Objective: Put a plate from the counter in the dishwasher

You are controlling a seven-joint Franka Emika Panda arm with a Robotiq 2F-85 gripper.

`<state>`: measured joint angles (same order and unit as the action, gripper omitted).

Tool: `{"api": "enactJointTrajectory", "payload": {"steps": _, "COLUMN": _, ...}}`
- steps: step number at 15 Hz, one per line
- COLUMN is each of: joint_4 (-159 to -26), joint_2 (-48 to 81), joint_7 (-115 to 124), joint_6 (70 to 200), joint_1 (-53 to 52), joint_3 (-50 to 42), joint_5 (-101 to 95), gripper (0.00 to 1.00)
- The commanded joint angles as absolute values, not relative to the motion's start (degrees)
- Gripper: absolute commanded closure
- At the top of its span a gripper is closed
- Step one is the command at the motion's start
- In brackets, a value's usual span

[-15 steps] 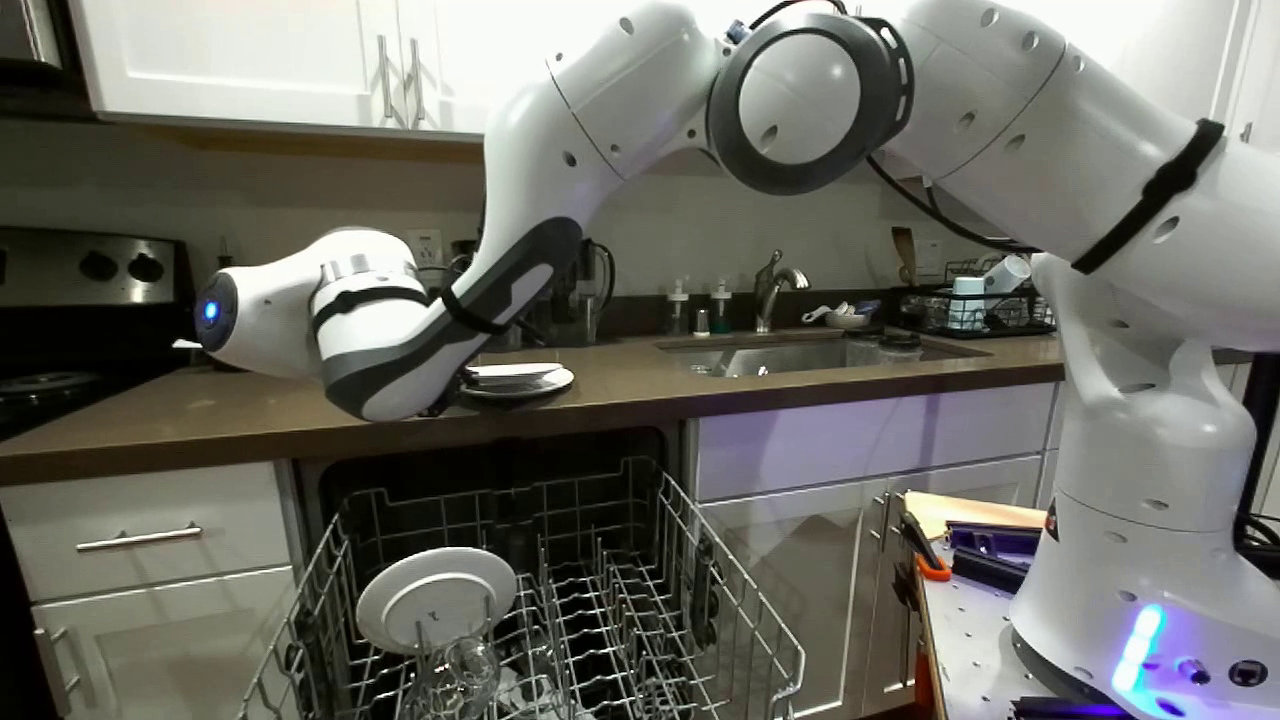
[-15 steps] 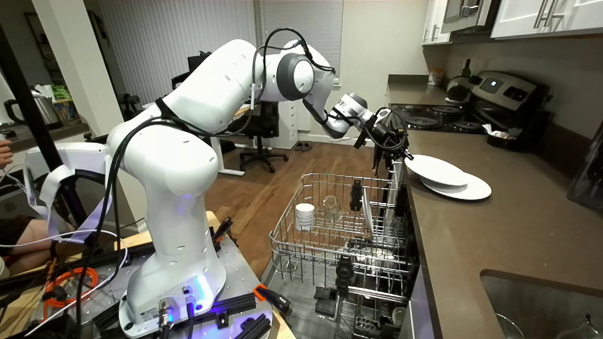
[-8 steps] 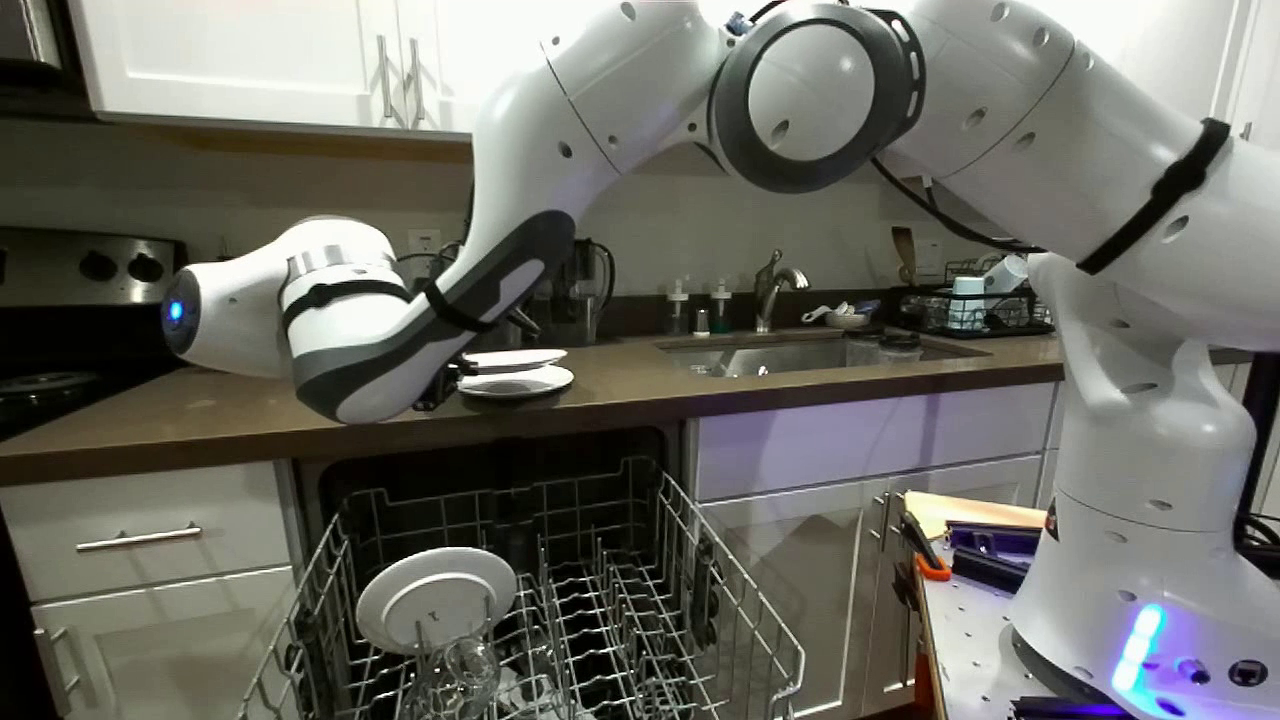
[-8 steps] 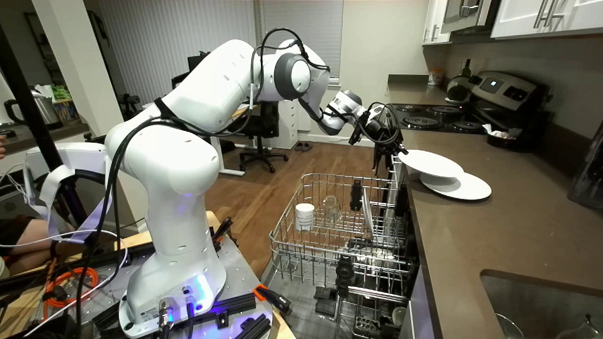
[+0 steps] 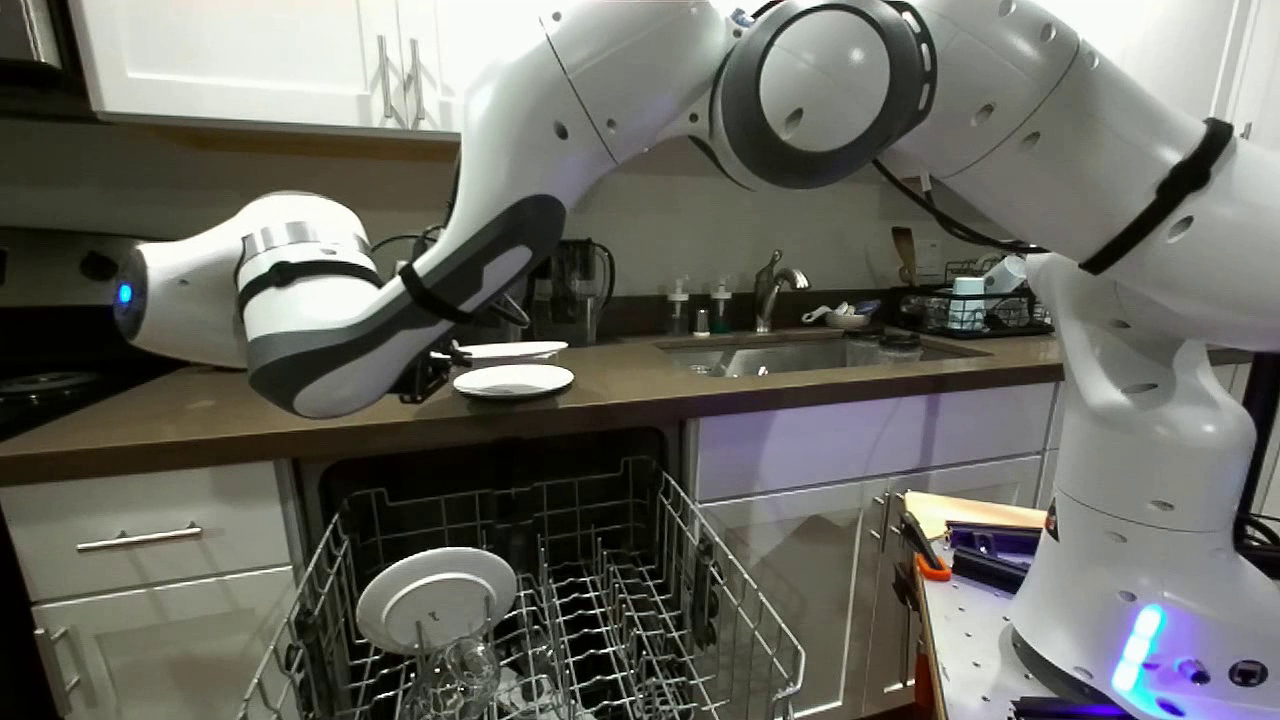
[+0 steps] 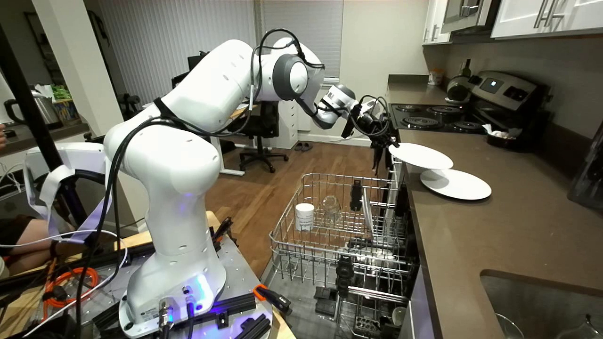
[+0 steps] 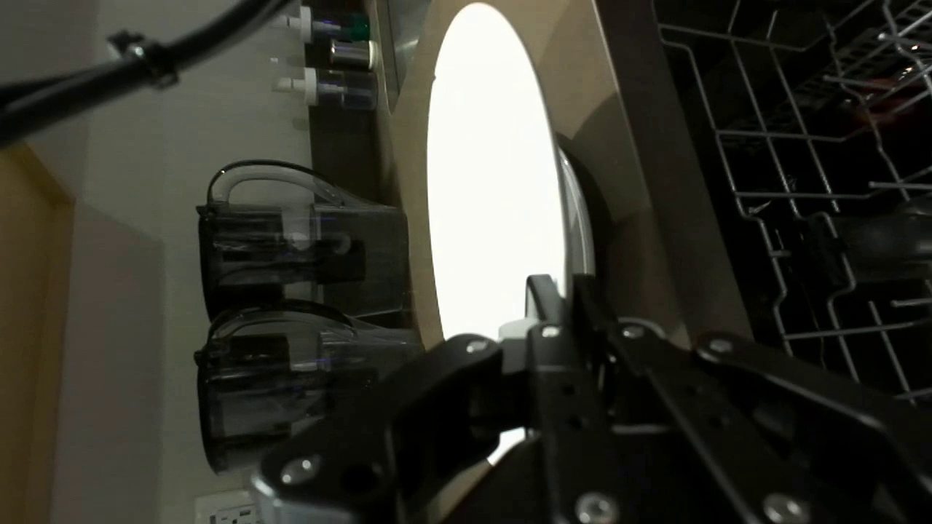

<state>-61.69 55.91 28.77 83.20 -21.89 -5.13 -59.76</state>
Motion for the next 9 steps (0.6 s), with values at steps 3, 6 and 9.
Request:
{"api": "enactJointTrajectory", "payload": {"steps": 3, "joint_4": -61.21, "joint_2": 56.01, "joint_7": 28.8, "joint_6": 82.92, "joint_1": -21.63, "joint_3": -4.08, "joint_5": -60.22, "gripper": 0.92}}
{"api": "enactJointTrajectory", "payload": {"steps": 6, "joint_4": -60.56, "joint_2": 57.09, "joint_7": 29.7, "joint_6": 80.62, "joint_1": -22.46, "joint_3": -4.09, "joint_5": -59.86, "gripper": 0.93}}
{"api": "enactJointTrajectory", "payload": {"steps": 9, "joint_4": -59.88, "joint_2": 58.22, "joint_7": 30.49, "joint_6": 78.44, "joint_1": -23.3, "joint_3": -3.91, "joint_5": -59.54, "gripper": 0.93}}
